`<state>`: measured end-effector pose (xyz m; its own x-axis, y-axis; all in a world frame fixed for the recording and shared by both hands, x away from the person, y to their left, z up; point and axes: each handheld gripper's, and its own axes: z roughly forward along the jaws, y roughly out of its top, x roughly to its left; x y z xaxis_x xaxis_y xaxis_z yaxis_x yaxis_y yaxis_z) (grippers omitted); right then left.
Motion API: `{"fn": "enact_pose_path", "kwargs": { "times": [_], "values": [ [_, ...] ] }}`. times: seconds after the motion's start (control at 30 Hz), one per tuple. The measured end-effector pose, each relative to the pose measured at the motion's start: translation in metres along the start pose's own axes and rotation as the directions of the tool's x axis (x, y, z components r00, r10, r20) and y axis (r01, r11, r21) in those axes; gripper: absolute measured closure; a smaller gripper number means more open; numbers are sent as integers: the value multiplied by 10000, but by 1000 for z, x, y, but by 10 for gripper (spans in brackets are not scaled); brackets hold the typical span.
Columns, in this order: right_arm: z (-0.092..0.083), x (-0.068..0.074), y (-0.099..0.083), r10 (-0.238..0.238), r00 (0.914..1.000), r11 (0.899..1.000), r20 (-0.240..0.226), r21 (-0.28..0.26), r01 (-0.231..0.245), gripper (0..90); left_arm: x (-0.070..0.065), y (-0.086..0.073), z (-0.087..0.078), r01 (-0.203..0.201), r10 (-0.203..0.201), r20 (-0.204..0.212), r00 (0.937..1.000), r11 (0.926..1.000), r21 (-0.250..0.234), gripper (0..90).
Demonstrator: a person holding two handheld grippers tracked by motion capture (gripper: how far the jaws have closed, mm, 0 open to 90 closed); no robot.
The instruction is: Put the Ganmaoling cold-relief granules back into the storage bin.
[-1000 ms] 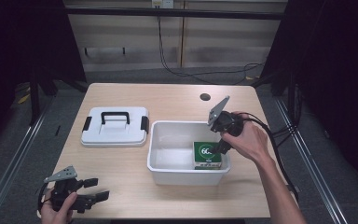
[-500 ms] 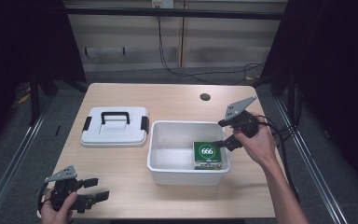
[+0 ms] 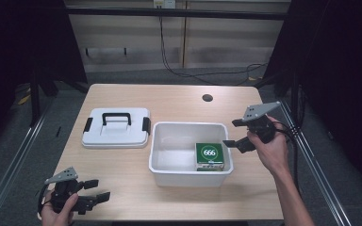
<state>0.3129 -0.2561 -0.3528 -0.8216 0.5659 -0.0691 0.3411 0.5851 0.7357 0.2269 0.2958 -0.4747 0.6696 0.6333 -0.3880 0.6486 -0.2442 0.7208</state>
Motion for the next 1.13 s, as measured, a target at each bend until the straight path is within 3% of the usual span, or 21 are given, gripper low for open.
{"fn": "enact_pose_path", "kwargs": {
  "times": [0.2, 0.3, 0.6, 1.13],
  "values": [
    [-17, -3, -17, 569, 9977, 9954, 360, -792, -539, 175, 0, 0, 0, 101, -101, -95, 9999, 9999, -1, 171],
    [-23, -3, -25, 697, 9962, 9937, 516, -910, -648, 175, 0, 0, 1, 80, -79, -100, 9999, 10000, 16, 171],
    [-32, -3, -53, 1339, 9867, 9870, 920, -1014, -1245, 177, 1, 0, 0, 165, -166, -124, 9998, 9998, -65, 171],
    [-38, 0, -98, 2039, 9729, 9754, 1088, -1072, -1925, 169, 1, 0, 0, 95, -95, -29, 10000, 9999, -67, 171]
  ]
}}
